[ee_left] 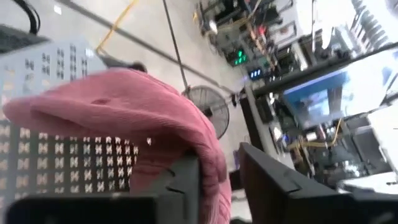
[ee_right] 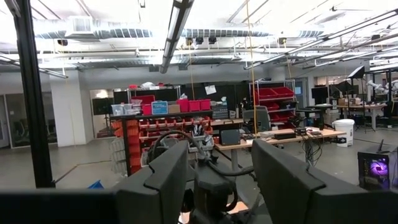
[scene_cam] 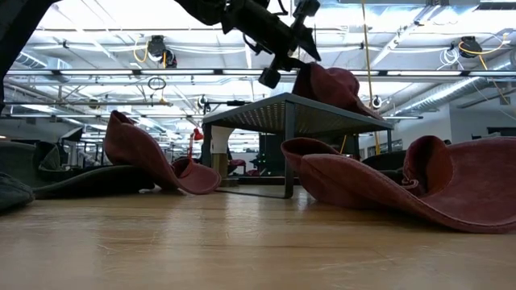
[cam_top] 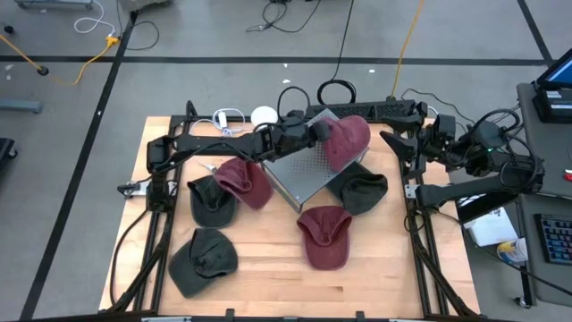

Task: Pick & Place hat
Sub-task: Put the right red cap on the shelf, then stack the left red cap on top of the red cap on the shelf

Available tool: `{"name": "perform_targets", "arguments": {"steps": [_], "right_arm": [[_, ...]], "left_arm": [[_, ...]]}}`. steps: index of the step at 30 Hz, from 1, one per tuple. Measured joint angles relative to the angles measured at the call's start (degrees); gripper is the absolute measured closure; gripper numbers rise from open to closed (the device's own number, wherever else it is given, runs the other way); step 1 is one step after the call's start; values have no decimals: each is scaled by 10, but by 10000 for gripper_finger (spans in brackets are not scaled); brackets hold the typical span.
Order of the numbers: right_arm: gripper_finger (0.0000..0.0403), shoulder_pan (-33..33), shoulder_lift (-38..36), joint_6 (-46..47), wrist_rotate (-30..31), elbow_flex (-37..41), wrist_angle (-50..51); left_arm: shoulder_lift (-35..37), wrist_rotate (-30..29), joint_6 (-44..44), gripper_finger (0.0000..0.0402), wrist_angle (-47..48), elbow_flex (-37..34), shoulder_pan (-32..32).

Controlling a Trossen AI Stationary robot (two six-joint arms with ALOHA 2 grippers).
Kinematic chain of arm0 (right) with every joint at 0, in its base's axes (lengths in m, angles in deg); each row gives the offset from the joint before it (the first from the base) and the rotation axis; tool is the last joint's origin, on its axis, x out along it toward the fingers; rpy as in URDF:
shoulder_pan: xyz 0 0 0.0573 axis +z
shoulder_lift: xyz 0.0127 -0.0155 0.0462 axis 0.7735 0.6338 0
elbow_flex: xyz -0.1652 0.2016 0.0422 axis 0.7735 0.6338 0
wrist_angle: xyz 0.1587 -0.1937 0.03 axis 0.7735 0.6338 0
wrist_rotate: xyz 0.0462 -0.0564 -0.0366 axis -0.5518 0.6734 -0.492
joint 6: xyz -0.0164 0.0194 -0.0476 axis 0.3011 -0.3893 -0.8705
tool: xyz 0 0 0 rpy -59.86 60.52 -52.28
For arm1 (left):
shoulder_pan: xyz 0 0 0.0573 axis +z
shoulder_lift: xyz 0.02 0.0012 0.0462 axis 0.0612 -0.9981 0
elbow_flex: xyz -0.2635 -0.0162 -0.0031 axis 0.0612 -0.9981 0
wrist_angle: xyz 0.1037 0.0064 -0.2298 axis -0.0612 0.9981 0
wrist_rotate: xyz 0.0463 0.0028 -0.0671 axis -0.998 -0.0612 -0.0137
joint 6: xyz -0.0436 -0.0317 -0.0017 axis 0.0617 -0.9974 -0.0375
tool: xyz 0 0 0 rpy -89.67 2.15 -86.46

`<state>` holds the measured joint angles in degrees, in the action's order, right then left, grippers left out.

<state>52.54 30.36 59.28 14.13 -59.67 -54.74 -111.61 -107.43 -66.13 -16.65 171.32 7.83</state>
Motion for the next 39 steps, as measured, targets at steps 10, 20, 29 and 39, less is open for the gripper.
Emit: {"name": "perform_targets", "arguments": {"steps": [10,20,29,39], "right_arm": [[232,0,1,0,0,0,2],[232,0,13,4,0,0,3],[232,0,27,34,0,0,5],[232,0,61,120,2,0,61]], "left_arm": [[14,18,-42,203,79,0,0],[58,6,-59,182,197,1,-1],[119,21,-33,197,328,0,-7],[196,161,66,203,489,0,-7]]}}
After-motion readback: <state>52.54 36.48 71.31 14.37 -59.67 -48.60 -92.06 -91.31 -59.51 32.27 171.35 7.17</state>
